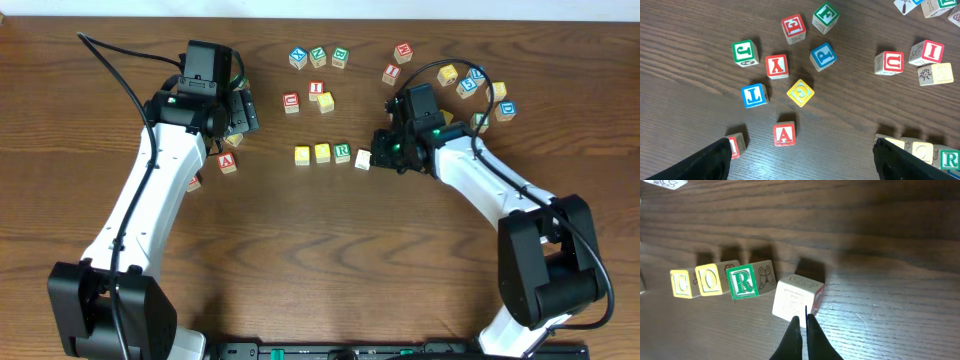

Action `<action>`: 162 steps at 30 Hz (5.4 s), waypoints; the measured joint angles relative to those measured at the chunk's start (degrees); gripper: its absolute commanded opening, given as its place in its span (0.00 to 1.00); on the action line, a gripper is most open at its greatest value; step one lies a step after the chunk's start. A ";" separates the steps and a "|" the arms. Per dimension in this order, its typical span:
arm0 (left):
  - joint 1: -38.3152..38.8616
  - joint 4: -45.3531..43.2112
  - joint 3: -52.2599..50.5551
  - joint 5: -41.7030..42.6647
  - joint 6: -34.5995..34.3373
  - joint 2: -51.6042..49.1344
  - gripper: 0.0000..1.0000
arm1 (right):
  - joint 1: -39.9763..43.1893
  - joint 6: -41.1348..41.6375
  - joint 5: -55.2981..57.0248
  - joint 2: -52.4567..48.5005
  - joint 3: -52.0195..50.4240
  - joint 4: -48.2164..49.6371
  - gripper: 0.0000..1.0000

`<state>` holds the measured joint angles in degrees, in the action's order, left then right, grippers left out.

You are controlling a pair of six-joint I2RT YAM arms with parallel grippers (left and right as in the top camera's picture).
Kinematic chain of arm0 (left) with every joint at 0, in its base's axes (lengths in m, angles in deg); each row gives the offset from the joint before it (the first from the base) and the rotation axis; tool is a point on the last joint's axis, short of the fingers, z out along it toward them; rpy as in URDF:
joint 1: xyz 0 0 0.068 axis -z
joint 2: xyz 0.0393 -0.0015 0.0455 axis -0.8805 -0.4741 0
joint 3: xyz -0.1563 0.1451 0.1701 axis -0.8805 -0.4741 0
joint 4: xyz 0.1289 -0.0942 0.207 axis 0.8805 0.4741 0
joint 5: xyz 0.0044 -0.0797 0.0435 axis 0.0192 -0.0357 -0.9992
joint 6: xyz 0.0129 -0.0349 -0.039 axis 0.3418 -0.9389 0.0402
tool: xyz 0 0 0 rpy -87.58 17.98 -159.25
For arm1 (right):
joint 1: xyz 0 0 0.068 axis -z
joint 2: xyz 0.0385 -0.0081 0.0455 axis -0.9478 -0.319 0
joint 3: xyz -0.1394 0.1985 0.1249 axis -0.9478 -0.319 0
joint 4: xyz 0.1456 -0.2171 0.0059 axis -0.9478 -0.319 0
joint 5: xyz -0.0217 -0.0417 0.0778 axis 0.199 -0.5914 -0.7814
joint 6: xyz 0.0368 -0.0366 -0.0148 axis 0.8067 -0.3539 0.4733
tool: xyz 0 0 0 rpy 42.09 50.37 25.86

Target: Spell out CORL

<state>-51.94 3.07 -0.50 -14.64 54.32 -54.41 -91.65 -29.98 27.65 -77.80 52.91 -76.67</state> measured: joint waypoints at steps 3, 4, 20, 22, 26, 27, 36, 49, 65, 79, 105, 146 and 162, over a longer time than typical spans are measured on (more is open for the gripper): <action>0.00 0.00 0.00 0.00 0.00 0.00 0.89 | -1.75 0.07 1.29 -0.02 -0.02 0.52 0.01; 0.00 0.00 0.00 0.00 0.00 0.00 0.89 | -2.14 0.09 1.51 -0.02 -0.02 0.83 0.01; 0.00 -0.04 0.00 0.00 0.00 0.00 0.89 | -3.10 3.21 6.29 -0.46 -0.02 -0.33 0.01; 0.00 -0.04 0.00 0.00 0.00 0.00 0.89 | -3.04 3.45 6.71 -0.46 -0.02 -0.42 0.01; 0.00 -0.22 0.00 0.00 0.00 0.00 0.89 | -2.97 3.69 7.13 -0.46 -0.02 -0.24 0.01; 0.00 -0.28 0.00 0.00 0.00 0.00 0.89 | -2.97 3.85 7.21 -0.46 -0.02 -0.11 0.01; 0.00 -0.57 0.00 0.00 0.00 0.00 0.89 | -2.95 4.04 7.26 -2.36 -0.02 0.28 0.01; 0.00 -0.61 0.00 0.00 0.00 0.00 0.89 | -2.71 4.07 7.17 -2.67 -0.02 0.87 0.01; 0.00 -0.59 0.00 0.00 0.00 0.00 0.89 | -1.49 5.62 6.80 -2.67 0.04 -0.59 0.01; 0.00 -0.59 0.00 0.00 -0.02 0.00 0.89 | 1.70 6.32 7.08 -3.34 -0.02 -3.80 0.01; 0.00 -0.59 0.00 0.00 0.00 0.00 0.89 | 0.07 0.37 -3.13 -3.34 -0.66 6.62 0.01; 0.00 -0.59 0.00 0.00 0.00 0.00 0.89 | 3.93 -1.53 -4.44 -4.39 -0.83 -4.09 0.01; 0.00 -0.59 0.00 0.00 0.00 0.00 0.89 | 1.11 -2.23 -4.13 -4.39 -0.83 0.81 0.04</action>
<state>-51.94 2.48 -0.50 -14.64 54.32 -54.41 -90.54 -32.21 23.52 -82.19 52.08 -75.86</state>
